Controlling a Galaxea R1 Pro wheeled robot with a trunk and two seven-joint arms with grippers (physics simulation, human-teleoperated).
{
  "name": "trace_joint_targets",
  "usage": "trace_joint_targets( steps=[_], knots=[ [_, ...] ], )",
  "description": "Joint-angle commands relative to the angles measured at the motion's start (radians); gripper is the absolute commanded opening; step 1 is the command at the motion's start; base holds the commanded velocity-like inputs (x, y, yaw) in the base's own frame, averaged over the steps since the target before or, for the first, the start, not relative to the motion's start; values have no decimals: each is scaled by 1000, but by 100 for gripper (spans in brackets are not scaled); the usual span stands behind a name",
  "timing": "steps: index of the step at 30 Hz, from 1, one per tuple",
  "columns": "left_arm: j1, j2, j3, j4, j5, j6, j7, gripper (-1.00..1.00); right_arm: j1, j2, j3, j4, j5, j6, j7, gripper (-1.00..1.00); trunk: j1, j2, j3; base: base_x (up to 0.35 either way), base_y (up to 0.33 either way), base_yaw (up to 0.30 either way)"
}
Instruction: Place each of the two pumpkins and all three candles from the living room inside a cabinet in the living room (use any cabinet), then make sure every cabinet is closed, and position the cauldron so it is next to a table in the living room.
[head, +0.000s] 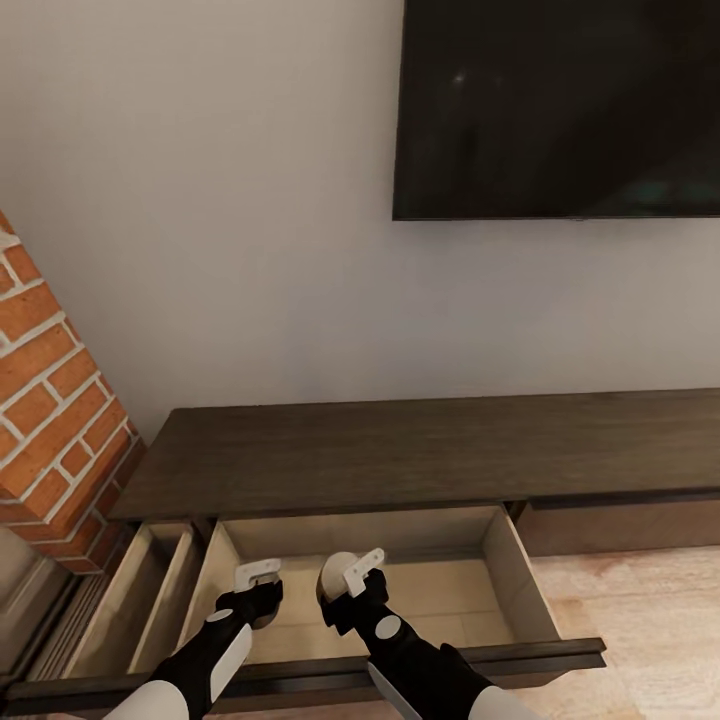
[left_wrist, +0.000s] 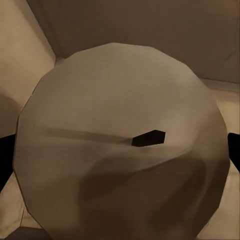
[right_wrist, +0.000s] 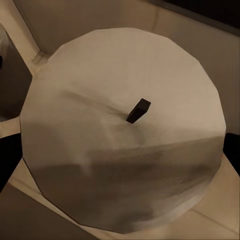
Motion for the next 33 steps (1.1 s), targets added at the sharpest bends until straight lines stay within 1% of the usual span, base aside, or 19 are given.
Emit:
trace_joint_targets(
  steps=[1, 10, 18, 31, 33],
  knots=[
    [0, 0, 0, 0, -3, 0, 1, -100, 0, 0, 0, 0, 0, 0, 0, -100, 0, 0, 0, 0, 213, 0],
    [0, -8, -4, 0, -4, 0, 5, -100, 0, 0, 0, 0, 0, 0, -2, -100, 0, 0, 0, 0, 16, 0],
    [0, -18, -4, 0, -3, 0, 7, -100, 0, 0, 0, 0, 0, 0, -4, -100, 31, -56, -25, 0, 0, 0],
    [0, -19, -3, 0, -3, 1, 6, -100, 0, 0, 0, 0, 0, 3, -6, -100, 80, -147, -66, 0, 0, 0],
    [0, -18, -3, 0, -4, 1, 4, -100, 0, 0, 0, 0, 0, 3, -5, -100, 80, -147, -66, 0, 0, 0]
  ],
)
